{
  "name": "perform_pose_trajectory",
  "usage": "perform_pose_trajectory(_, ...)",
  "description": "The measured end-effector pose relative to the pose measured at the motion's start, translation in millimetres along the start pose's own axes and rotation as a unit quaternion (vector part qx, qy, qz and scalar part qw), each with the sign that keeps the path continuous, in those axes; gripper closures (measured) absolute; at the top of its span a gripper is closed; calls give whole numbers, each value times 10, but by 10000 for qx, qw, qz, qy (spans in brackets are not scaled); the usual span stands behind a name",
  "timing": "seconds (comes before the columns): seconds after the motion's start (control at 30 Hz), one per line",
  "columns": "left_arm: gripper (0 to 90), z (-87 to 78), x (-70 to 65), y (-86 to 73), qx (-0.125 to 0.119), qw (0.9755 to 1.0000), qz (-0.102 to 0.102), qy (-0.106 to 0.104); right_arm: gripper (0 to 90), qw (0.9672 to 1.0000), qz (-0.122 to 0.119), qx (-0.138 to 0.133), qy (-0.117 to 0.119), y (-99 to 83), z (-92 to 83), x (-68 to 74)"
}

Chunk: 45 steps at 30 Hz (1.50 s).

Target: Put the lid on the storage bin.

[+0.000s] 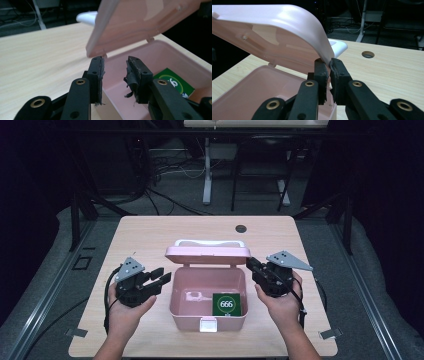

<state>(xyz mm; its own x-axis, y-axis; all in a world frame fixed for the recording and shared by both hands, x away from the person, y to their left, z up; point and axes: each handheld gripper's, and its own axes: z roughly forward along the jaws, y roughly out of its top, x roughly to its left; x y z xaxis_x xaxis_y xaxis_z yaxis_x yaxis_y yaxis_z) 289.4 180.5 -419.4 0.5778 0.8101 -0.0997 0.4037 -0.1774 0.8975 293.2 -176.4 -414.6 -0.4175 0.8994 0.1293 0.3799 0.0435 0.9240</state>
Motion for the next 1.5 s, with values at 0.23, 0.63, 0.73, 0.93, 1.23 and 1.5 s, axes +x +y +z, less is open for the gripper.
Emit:
perform_pose_trajectory(0.23, 611, 6, 20, 153, -54, 9997, 197, 151, 815, 9999, 57, -36, 89, -14, -5, -17)
perform_pose_trajectory(0.63, 702, 30, -7, 263, -64, 9999, 141, 51, 751, 9996, 111, -33, 263, -31, -8, -42)
perform_pose_trajectory(0.73, 738, 15, -29, 282, -16, 9998, 194, 23, 712, 9995, 81, -49, 295, -38, -13, -45)
perform_pose_trajectory(0.93, 746, 14, -47, 309, -58, 9998, 204, 24, 624, 9990, 238, -72, 380, -67, -17, -128)
perform_pose_trajectory(1.23, 744, 23, -70, 323, -59, 9997, 214, 27, 521, 9983, 364, 18, 446, -68, -41, -238)
perform_pose_trajectory(1.5, 752, 11, -77, 321, -30, 9997, 252, 38, 448, 9977, 426, 78, 527, -59, -44, -301)
